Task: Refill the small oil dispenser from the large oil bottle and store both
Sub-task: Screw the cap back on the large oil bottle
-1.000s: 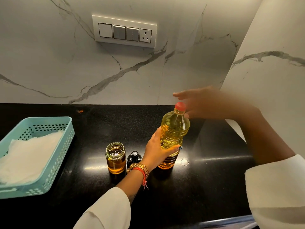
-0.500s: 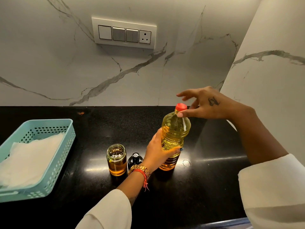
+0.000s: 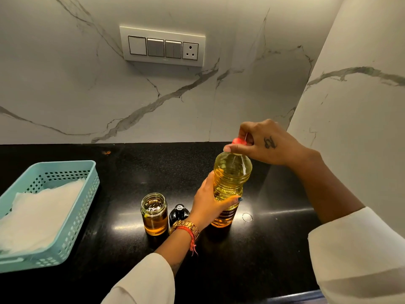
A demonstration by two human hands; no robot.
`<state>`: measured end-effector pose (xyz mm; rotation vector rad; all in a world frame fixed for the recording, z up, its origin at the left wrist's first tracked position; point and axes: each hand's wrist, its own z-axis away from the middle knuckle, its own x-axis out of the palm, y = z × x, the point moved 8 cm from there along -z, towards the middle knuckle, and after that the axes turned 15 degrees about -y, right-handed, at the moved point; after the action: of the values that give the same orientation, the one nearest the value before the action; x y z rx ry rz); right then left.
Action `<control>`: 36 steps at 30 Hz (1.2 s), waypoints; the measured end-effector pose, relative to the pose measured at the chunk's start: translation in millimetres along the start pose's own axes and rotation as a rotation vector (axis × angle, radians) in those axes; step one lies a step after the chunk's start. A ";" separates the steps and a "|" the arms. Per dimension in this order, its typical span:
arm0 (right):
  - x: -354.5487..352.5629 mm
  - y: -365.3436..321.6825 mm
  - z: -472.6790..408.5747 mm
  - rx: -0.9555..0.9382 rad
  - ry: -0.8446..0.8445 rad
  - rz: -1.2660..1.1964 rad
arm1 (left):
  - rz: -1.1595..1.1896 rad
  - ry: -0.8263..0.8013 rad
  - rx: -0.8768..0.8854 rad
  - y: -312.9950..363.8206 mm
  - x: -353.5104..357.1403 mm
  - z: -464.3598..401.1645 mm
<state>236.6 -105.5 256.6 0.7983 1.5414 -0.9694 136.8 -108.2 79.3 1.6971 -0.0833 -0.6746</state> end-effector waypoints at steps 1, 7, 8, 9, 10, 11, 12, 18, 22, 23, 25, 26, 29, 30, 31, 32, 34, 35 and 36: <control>1.2 3.1 1.0 -0.003 -0.036 -0.020 | 0.000 -0.001 -0.001 -0.4 0.1 -0.2; -4.1 0.1 4.0 -0.184 -0.051 -0.176 | -0.008 -0.001 -0.002 -2.4 0.2 -1.3; -4.6 -0.2 3.8 -0.177 -0.033 -0.168 | -0.007 -0.001 -0.002 -2.5 0.0 -1.5; -5.3 0.8 3.8 -0.162 -0.010 -0.158 | -0.006 -0.001 -0.001 -2.0 0.0 -1.3; -6.1 2.0 4.1 -0.146 0.015 -0.141 | -0.004 -0.001 0.000 -1.4 0.2 -1.1; -5.9 3.5 4.0 -0.124 0.036 -0.121 | -0.003 -0.001 0.000 -1.1 0.3 -1.1; -4.6 5.1 4.0 -0.094 0.051 -0.103 | 0.000 -0.001 0.000 -1.0 0.2 -1.2; 25.9 20.1 17.2 0.027 0.007 -0.251 | 0.009 -0.015 -0.003 0.7 -1.4 -3.3; 72.8 41.1 47.9 0.072 0.011 -0.845 | 0.169 -0.107 -0.031 -9.6 5.8 -1.0; 89.6 43.6 54.3 0.079 0.008 -0.986 | 0.258 -0.116 -0.040 -13.6 6.9 2.2; 126.9 49.5 64.4 0.137 0.010 -1.154 | 0.427 -0.094 -0.059 -20.0 8.6 10.4; 145.5 52.1 67.4 0.186 0.006 -1.172 | 0.479 -0.063 -0.081 -24.3 9.3 14.6; 192.1 52.3 71.0 0.293 -0.009 -1.125 | 0.529 0.030 -0.156 -37.4 15.4 26.0; 201.9 49.8 70.3 0.295 0.000 -1.116 | 0.539 0.045 -0.174 -40.7 19.3 28.7; 208.6 46.3 69.5 0.292 0.015 -1.111 | 0.549 0.055 -0.184 -43.9 22.9 30.2; 213.5 43.0 68.6 0.290 0.034 -1.113 | 0.559 0.063 -0.190 -46.3 26.1 31.5; 218.4 37.9 66.7 0.296 0.086 -1.107 | 0.569 0.083 -0.198 -51.2 29.3 32.2; 219.7 37.3 65.8 0.302 0.114 -1.098 | 0.574 0.090 -0.195 -52.0 29.7 31.9; 221.5 38.0 64.2 0.307 0.138 -1.096 | 0.576 0.093 -0.191 -53.0 29.9 31.2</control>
<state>258.4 -148.3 27.9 0.1473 1.9962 -2.0015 130.5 -134.4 16.4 1.4211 -0.4123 -0.1657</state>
